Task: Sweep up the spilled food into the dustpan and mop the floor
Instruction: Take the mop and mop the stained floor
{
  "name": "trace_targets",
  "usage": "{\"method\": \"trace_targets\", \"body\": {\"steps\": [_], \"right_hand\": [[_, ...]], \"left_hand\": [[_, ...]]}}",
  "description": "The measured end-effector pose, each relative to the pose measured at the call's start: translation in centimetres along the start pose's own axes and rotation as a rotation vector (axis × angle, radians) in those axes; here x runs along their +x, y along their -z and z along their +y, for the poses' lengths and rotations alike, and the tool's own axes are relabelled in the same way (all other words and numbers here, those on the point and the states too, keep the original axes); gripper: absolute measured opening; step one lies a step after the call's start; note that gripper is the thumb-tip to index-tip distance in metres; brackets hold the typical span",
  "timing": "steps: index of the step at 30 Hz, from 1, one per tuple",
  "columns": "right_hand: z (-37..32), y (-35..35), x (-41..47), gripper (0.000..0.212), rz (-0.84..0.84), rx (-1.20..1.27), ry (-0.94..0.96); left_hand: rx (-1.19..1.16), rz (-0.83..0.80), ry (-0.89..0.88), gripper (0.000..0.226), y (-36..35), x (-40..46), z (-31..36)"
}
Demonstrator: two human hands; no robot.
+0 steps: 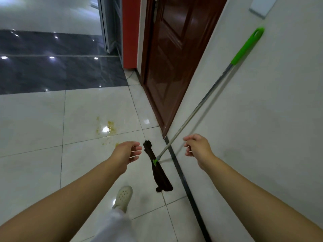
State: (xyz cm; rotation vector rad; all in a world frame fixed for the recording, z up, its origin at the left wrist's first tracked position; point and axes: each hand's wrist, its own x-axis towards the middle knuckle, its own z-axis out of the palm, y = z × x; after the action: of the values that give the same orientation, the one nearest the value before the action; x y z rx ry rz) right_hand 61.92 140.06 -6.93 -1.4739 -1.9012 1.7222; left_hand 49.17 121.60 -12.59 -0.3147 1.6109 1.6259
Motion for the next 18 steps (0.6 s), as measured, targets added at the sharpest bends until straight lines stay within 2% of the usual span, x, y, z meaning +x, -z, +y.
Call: {"method": "trace_targets", "body": {"steps": [3,5,8,13,16,18], "right_hand": [[-3.6,-0.6,4.9,0.03,0.025,-0.101,0.053],[-5.9,-0.8,8.5,0.029,0.044,-0.268,0.119],[-9.1,-0.7,13.9,0.02,0.082,-0.669,0.23],[-13.2,-0.1,21.4,0.036,0.134,-1.355,0.34],[-14.5,0.3,24.2,0.037,0.145,-1.808,0.378],[-15.0,0.5,25.5,0.037,0.122,-2.005,0.377]], "left_hand": [[0.006,-0.049,0.006,0.022,-2.2,4.1,3.7],[0.008,-0.071,0.025,0.022,-3.5,6.8,6.3],[0.011,-0.099,0.054,0.022,-4.7,10.4,10.0],[0.021,-0.114,0.092,0.021,-5.3,16.7,15.0],[0.054,-0.096,0.156,0.022,-5.2,19.9,16.1],[0.074,-0.082,0.206,0.023,-5.2,21.6,16.2]]}}
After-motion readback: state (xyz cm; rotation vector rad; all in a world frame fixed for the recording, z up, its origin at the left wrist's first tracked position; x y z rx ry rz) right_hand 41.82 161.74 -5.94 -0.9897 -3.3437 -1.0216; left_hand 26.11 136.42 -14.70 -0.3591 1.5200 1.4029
